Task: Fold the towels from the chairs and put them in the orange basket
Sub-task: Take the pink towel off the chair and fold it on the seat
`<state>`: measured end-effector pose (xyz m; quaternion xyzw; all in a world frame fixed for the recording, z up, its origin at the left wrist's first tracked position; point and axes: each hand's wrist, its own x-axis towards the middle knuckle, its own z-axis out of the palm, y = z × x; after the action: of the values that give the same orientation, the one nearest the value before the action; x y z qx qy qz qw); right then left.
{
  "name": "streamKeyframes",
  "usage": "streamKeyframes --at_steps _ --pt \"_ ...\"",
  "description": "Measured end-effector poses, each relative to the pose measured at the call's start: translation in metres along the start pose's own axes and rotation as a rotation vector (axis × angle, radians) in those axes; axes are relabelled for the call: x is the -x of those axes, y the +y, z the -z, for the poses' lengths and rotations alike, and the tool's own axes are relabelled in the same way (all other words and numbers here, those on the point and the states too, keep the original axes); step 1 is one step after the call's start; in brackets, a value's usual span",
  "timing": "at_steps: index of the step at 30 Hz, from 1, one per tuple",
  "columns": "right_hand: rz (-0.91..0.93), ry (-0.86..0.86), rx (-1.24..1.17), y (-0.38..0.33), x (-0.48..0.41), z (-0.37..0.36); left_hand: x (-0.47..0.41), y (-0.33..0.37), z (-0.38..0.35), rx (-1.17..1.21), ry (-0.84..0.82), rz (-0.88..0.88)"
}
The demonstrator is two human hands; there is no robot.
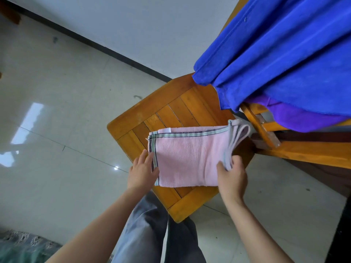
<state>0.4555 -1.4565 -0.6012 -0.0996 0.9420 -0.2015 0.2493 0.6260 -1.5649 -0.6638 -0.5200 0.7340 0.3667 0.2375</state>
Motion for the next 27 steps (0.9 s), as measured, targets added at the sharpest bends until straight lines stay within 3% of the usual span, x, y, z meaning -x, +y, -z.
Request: streamKeyframes --at_steps 4,8,16,19,22,25,27 --pt "0.134 -0.196 -0.096 -0.021 0.03 -0.029 -0.008 0.002 0.01 0.685 -0.028 0.119" --pt "0.225 -0.365 -0.119 -0.034 0.043 -0.057 -0.019 -0.008 0.015 1.058 -0.064 0.306" --pt "0.445 -0.477 -0.024 -0.033 0.045 -0.079 -0.022 -0.01 0.016 1.181 -0.151 0.348" --pt "0.561 -0.634 0.13 -0.026 0.045 -0.078 -0.022 -0.013 0.016 1.206 -0.151 0.341" --pt "0.571 -0.758 0.236 -0.018 0.041 -0.071 -0.019 -0.013 0.012 1.064 0.0 0.321" --pt "0.759 -0.418 0.406 -0.003 0.029 -0.065 -0.012 -0.014 0.011 0.426 0.363 0.118" --pt "0.771 -0.313 0.537 0.011 0.017 -0.064 -0.011 -0.016 0.004 -0.004 0.536 -0.203"
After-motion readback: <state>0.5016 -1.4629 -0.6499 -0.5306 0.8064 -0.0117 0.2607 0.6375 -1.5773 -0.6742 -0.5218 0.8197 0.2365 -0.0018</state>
